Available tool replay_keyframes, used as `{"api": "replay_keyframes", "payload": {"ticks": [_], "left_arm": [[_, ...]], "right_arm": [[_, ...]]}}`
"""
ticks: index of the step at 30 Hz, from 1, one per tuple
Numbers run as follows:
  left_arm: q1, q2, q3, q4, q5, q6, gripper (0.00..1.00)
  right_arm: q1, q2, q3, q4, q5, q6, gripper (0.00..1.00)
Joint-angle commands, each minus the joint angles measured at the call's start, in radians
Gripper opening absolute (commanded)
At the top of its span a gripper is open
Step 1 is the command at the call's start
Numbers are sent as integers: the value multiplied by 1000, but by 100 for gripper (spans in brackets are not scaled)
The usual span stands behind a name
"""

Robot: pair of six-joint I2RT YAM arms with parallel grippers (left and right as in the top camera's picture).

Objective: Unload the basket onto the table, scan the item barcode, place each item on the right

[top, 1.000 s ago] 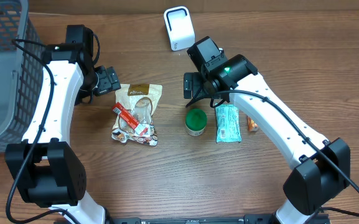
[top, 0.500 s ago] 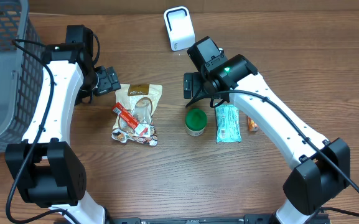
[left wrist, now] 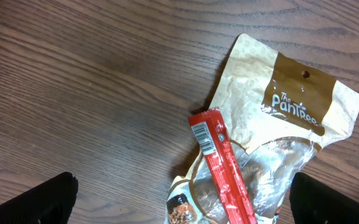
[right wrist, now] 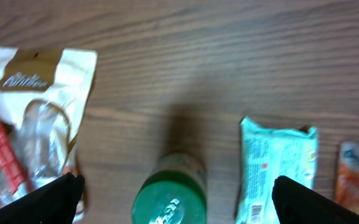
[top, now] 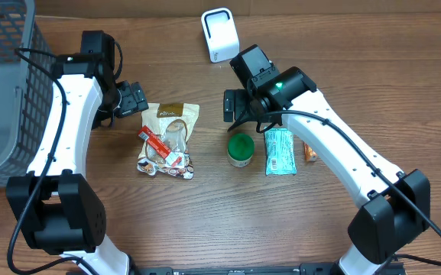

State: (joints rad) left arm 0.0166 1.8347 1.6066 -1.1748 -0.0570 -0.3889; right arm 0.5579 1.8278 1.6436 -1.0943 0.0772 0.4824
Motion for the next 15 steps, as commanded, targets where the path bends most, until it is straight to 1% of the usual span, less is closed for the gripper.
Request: {"api": "replay_keyframes", "payload": {"ticks": [1,2,4,5,6,7,8,11,15], "left_arm": [[0,-6,17,2,-5,15,100],[0,-6,16,2,-5,15,100],[0,-6,16,2,-5,15,100],[0,-6,16,2,-5,15,100],[0,-6,17,2,-5,15,100],[0,-6,16,2,-5,15,100],[0,-6,16,2,-5,15,100],[0,-6,17,2,-5,15,100],[0,-6,17,2,-5,15,100]], "right_arm": [[3,2,13,-39,-63,10,100],[3,1,13,-41,-64,4,100],[3,1,13,-27,-68,-56,100],[3,1,13,-26,-69,-69,94],[3,1,13,-27,-69,-68,85],[3,1,13,-27,-72,-64,78],[3,1,16,-28,-72,-64,75],[0,1,70,-84,-72,-55,73],[-8,2,222,-203,-77,-34,70]]}}
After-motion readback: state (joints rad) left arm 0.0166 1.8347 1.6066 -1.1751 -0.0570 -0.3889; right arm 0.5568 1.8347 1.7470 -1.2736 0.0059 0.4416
